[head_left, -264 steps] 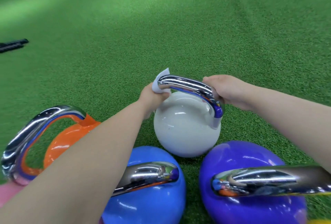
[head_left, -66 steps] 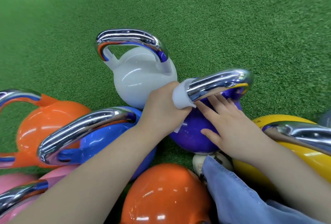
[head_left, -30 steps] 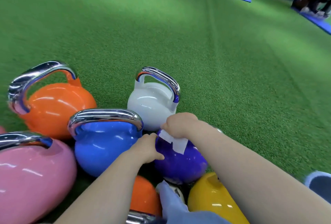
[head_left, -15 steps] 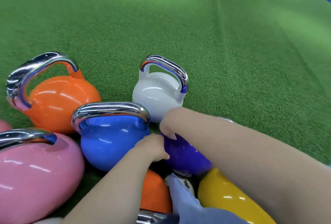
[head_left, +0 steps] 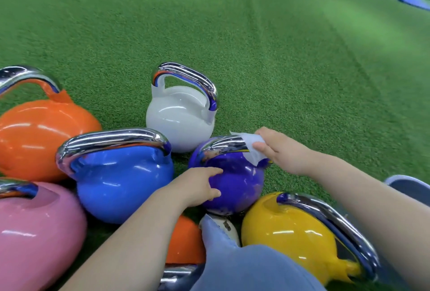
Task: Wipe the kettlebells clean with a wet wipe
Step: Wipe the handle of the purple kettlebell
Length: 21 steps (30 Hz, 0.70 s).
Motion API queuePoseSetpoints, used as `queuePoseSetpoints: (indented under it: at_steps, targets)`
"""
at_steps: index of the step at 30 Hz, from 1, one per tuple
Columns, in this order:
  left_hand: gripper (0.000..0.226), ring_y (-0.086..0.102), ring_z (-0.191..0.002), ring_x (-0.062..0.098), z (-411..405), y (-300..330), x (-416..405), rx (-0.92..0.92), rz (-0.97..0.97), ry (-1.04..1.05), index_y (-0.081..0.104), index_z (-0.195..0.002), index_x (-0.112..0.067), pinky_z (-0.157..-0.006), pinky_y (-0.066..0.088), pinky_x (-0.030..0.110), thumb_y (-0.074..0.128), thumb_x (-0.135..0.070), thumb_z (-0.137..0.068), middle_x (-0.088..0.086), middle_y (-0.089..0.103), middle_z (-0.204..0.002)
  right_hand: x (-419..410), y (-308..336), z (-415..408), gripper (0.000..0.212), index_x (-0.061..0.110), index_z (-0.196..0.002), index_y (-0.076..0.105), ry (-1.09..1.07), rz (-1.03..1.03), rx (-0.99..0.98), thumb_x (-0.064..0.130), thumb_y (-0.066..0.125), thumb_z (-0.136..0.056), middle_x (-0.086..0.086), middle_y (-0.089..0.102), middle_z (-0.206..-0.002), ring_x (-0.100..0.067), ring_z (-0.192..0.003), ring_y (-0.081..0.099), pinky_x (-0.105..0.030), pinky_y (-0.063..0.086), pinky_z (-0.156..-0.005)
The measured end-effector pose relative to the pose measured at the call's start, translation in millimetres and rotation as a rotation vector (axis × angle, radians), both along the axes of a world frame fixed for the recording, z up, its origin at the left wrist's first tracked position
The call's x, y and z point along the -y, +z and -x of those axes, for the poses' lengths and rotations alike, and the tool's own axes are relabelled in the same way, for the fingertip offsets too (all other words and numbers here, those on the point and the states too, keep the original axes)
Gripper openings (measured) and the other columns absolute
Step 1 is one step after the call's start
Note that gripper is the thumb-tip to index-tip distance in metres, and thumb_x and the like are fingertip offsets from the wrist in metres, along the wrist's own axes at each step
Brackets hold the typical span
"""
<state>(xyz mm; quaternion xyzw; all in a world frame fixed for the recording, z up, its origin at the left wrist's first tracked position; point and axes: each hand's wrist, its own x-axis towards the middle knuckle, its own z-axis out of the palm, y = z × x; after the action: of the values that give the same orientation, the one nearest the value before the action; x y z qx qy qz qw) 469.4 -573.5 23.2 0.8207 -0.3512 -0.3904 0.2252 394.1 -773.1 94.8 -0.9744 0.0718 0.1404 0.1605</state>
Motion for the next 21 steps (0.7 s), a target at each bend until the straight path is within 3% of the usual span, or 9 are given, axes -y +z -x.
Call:
queuePoseSetpoints:
  at_steps: [4,7,10,12,15,18,20,21]
  targets:
    - [0.073,0.053,-0.114,0.020,-1.0,-2.2,-0.2,-0.018,-0.051,-0.060,0.020,-0.147,-0.027,-0.095,0.038,0.024,0.061,-0.029,-0.086,0.006,0.058,-0.126,-38.7,0.9,-14.4,0.044,0.013,-0.118,0.043,0.102,0.375,0.053,0.048,0.028,-0.096,-0.009,0.054,-0.117,-0.030,-0.108,0.051,-0.040,0.037,-0.093]
    - [0.073,0.055,-0.111,0.022,-0.7,0.7,-1.3,-0.028,-0.059,-0.080,0.021,-0.147,-0.025,-0.092,0.040,0.025,0.061,-0.028,-0.087,0.008,0.058,-0.126,-71.6,-2.0,-35.4,0.039,0.017,-0.119,0.043,0.172,0.506,0.096,0.046,0.031,-0.097,-0.008,0.053,-0.121,-0.028,-0.111,0.052,-0.041,0.032,-0.096]
    - [0.057,0.057,-0.103,0.023,1.0,4.0,-0.8,-0.009,-0.051,-0.118,0.034,-0.139,-0.019,-0.088,0.044,0.028,0.059,-0.026,-0.088,0.010,0.062,-0.115,-96.5,-12.1,-56.2,0.031,0.020,-0.121,0.047,0.234,0.581,0.021,0.035,0.036,-0.097,-0.004,0.054,-0.124,-0.024,-0.113,0.052,-0.039,0.028,-0.099]
    - [0.061,0.058,-0.100,0.022,3.0,3.9,-0.9,-0.001,-0.058,-0.131,0.031,-0.141,-0.021,-0.089,0.045,0.031,0.059,-0.026,-0.088,0.009,0.063,-0.110,-97.6,-13.2,-62.8,0.028,0.020,-0.119,0.048,0.281,0.585,0.003,0.032,0.037,-0.096,-0.001,0.056,-0.122,-0.020,-0.112,0.053,-0.038,0.029,-0.097]
    - [0.077,0.057,-0.095,0.015,4.4,0.7,-3.0,-0.034,-0.048,-0.101,0.013,-0.148,-0.026,-0.086,0.043,0.022,0.060,-0.025,-0.087,0.001,0.065,-0.101,-69.3,0.3,-54.7,0.031,0.021,-0.113,0.047,0.230,0.394,-0.042,0.044,0.032,-0.098,-0.001,0.061,-0.116,-0.021,-0.107,0.056,-0.038,0.031,-0.091]
    - [0.070,0.051,-0.080,0.005,4.8,2.7,1.3,-0.027,0.033,-0.058,0.024,-0.146,-0.025,-0.079,0.036,0.013,0.061,-0.022,-0.087,-0.013,0.057,-0.084,-22.6,7.6,-26.4,0.026,0.022,-0.094,0.043,0.078,0.052,-0.056,0.044,0.030,-0.098,-0.002,0.058,-0.098,-0.022,-0.093,0.053,-0.032,0.034,-0.081]
    - [0.064,0.052,-0.084,0.007,5.7,4.6,5.9,0.046,0.119,-0.046,0.032,-0.143,-0.023,-0.085,0.035,0.014,0.062,-0.020,-0.087,-0.011,0.057,-0.097,1.6,1.3,-5.6,0.021,0.020,-0.085,0.041,-0.042,-0.205,-0.010,0.034,0.033,-0.099,0.006,0.048,-0.083,-0.015,-0.082,0.046,-0.028,0.032,-0.074]
    - [0.062,0.053,-0.096,0.009,6.6,4.9,7.8,0.092,0.150,-0.049,0.035,-0.142,-0.022,-0.091,0.034,0.015,0.062,-0.019,-0.086,-0.008,0.057,-0.110,9.5,-3.8,1.4,0.020,0.020,-0.086,0.043,-0.118,-0.303,0.002,0.031,0.032,-0.099,0.009,0.044,-0.082,-0.012,-0.081,0.044,-0.025,0.034,-0.072]
